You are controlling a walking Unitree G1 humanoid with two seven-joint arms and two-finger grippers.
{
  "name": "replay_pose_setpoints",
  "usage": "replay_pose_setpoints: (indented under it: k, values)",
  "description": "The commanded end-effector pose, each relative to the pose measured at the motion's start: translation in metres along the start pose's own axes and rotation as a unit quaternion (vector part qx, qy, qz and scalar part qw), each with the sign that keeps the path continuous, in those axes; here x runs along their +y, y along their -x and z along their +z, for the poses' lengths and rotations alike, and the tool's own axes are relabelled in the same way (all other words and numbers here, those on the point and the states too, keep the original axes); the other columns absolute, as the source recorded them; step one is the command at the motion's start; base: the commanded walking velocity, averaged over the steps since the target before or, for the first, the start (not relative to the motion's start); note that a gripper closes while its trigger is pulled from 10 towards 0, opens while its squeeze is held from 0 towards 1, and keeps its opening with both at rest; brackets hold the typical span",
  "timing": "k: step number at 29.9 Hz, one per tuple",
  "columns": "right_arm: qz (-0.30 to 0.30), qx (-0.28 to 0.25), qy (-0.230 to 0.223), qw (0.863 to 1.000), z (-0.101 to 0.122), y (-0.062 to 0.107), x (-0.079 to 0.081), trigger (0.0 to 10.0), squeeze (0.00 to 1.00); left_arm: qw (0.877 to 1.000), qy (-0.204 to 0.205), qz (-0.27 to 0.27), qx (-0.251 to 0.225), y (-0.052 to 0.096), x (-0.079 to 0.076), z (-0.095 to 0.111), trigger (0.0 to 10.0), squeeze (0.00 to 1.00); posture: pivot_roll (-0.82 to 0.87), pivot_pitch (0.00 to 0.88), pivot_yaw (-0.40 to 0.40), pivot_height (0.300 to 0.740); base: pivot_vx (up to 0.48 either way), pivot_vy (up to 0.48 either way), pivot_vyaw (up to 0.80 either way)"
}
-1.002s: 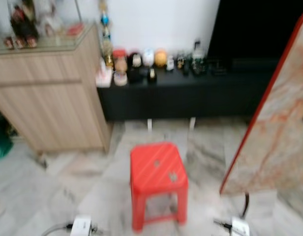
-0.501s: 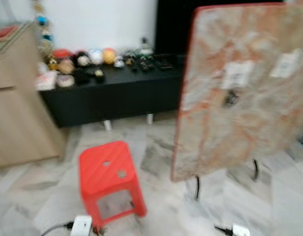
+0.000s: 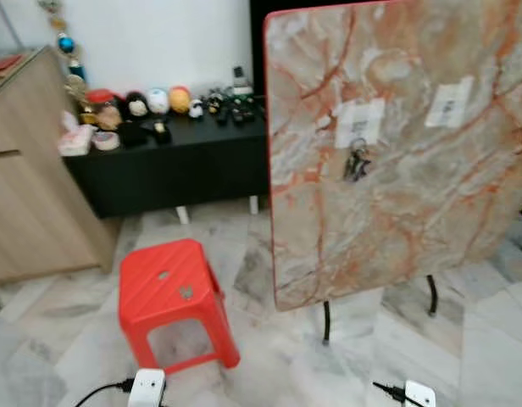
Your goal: Hang keys on a hook
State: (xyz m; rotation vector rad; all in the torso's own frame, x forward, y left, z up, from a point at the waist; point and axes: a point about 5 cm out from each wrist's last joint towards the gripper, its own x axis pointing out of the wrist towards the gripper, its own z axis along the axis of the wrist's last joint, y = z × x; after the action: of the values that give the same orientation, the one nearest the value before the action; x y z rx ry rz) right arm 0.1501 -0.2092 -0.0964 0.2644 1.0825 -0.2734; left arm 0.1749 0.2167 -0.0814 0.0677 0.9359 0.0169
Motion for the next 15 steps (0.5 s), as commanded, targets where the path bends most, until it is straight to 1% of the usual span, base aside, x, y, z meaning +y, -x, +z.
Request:
replay_pose_setpoints:
  k: [1,3,15]
  values:
    - [0.001,-0.002,-0.011,1.000,0.0007,-0.0002,0.0017,10.0,0.00,1.000,-0.005,0.000,-0.003,0.0001,0.0030,0.0021,10.0,0.00,0.01,0.000,0.026,0.740,0.000,0.000,0.00]
    - [-0.001,-0.001,-0.011,1.000,0.0006,-0.0002,0.0012,10.0,0.00,1.000,-0.005,0.000,-0.003,0.0001,0.0029,0.0019,10.0,0.00,0.01,0.000,0.025,0.740,0.000,0.000,0.00]
    - [-0.001,0.000,-0.005,1.000,0.0017,-0.0003,0.0015,10.0,0.00,1.000,-0.010,-0.004,-0.005,-0.0002,0.0004,0.0023,10.0,0.00,0.01,0.000,0.019,0.740,0.000,-0.480,0.00]
